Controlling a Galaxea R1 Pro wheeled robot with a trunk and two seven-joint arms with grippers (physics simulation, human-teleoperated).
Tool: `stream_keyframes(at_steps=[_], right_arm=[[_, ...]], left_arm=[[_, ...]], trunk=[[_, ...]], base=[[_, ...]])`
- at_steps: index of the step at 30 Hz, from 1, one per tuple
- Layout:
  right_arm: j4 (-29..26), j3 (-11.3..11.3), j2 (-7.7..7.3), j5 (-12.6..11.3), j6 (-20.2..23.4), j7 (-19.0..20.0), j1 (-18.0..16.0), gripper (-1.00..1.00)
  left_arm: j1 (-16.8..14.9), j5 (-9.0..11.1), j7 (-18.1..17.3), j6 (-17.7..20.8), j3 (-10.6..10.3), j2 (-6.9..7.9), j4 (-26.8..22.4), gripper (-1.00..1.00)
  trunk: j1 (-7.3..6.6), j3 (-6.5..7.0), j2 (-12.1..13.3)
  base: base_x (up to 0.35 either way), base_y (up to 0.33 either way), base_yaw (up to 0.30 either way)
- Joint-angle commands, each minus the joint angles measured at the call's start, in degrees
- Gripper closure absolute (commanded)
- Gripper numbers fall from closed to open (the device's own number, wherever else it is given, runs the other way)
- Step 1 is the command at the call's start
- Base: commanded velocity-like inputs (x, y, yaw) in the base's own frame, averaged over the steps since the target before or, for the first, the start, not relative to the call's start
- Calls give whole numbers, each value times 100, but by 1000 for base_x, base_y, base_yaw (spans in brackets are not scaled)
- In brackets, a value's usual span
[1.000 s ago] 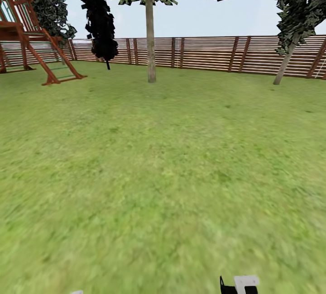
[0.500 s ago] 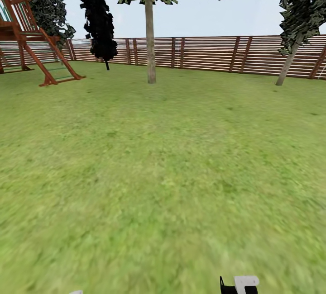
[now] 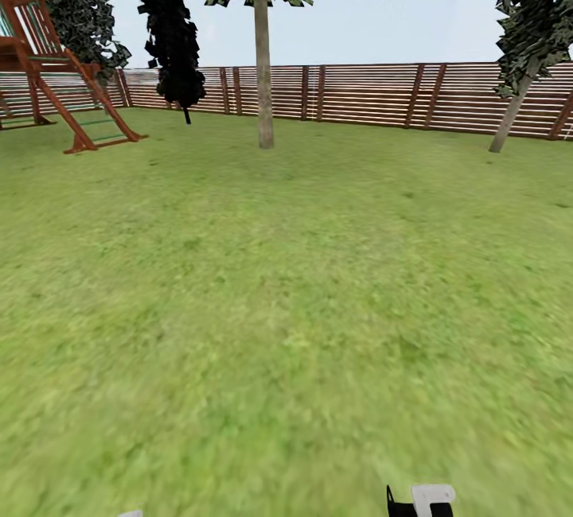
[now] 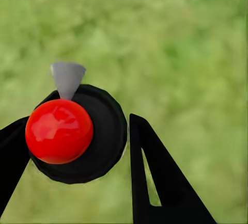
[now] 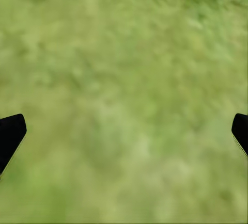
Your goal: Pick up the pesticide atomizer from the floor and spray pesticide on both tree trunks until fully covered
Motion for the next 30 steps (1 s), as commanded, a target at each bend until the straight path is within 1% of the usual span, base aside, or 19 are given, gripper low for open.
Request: stream_keyframes(at_steps=[1,9,15,25,30], right_arm=[[7,-37,0,61,-14,-28,-2,-100],[7,-37,0,62,-14,-28,-3,-100],[7,-37,0,62,-14,-28,-2,-100],[7,-37,0,61,-14,-28,0,-100],[7,-37,0,63,-14,-28,-4,-100]], left_arm=[[-2,32,14,-13,-47,8,0,100],[-2,-17,-22,5,-68,-53,7,100],[-2,-30,-29,16,-89,-58,1,100],[-2,-6,9,18,-73,-53,0,100],[-2,10,17,25,-67,-47,6,100]], trunk=[[3,-5,-2],[3,-5,-2],[3,-5,-2],[3,-5,-2],[3,-5,-2]], base=[[339,0,0],[339,0,0],[339,57,0],[339,80,0],[339,20,0]])
